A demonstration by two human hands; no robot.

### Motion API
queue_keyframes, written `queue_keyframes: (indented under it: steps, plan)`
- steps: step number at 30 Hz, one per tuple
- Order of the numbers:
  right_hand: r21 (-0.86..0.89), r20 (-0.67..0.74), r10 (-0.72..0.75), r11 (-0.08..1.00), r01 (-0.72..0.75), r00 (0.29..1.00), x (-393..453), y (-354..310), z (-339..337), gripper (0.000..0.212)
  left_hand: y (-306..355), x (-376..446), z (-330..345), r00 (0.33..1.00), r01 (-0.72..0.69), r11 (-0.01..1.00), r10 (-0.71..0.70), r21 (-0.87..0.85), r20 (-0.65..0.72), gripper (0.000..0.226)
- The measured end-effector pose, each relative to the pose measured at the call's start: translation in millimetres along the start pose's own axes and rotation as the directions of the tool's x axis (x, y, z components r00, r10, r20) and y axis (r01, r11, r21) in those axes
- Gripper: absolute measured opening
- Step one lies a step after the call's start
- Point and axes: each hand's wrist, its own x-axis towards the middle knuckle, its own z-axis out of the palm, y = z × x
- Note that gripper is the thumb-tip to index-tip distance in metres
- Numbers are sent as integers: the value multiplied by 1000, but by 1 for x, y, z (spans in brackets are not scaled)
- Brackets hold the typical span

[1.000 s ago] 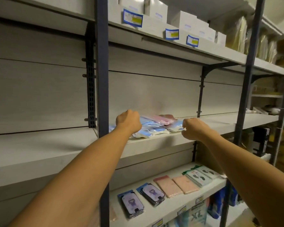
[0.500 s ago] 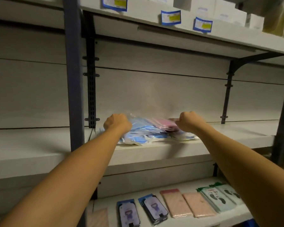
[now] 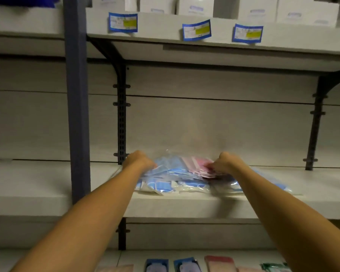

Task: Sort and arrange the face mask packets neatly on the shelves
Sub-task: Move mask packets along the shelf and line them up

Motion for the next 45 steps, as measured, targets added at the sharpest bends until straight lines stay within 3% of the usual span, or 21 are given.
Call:
queue_keyframes:
  steps: [3,6,12,14,15,17,19,20,21,24,28,33,36,40,45]
  plan:
    - [7,61,17,1000,-18,998,2,-6,-4,42,-1,3,-4,999,11,999,-12,-32,-35,55]
    - [103,1,29,994,-29,1000,5,-6,-7,30,-4,5,-6,996,2,992,-14,-123,-91,47]
    - [308,-164,0,950,52,986,5,5,-4,70,-3,-5,-9,990,-24,870,-47,-492,-132,62]
    - [405,-173,-13,910,83,985,3,8,-7,71,-1,-13,-11,990,-39,794,-51,-606,-131,60]
    - [498,-169,-32,860,114,985,3,8,-9,59,1,-18,-14,989,-41,758,-62,-651,-134,54]
    - [753,-134,-27,648,119,991,-2,3,-12,37,1,-26,-19,987,-46,696,-77,-717,-138,37]
    - [911,-81,-51,402,95,995,-12,-2,-18,58,-3,-28,-22,988,-72,628,-62,-775,-142,42]
    - [916,-42,-94,394,76,995,-16,-4,-19,59,-4,-35,-24,988,-83,612,-52,-786,-145,41]
    - [889,16,-148,456,54,989,-20,-5,-19,50,-6,-43,-25,988,-90,607,-43,-790,-145,33]
    - [686,203,-266,726,57,942,-37,-9,-16,21,-11,-70,-27,991,-104,645,3,-757,-134,25]
    - [617,218,-348,773,148,912,-50,-21,-14,33,-27,-90,-32,991,-113,641,20,-760,-131,48]
    - [718,200,-395,682,140,897,-70,-37,-15,42,-49,-110,-49,985,-113,659,-21,-743,-169,57]
    - [807,169,-431,576,127,886,-81,-48,-12,35,-58,-123,-61,978,-115,681,-52,-723,-204,47]
    - [895,91,-452,429,126,887,-91,-71,-2,33,-74,-138,-71,978,-75,595,-113,-801,-176,43]
    - [970,61,-536,232,77,842,-118,-103,12,34,-107,-154,-93,966,-61,599,-166,-798,-198,32]
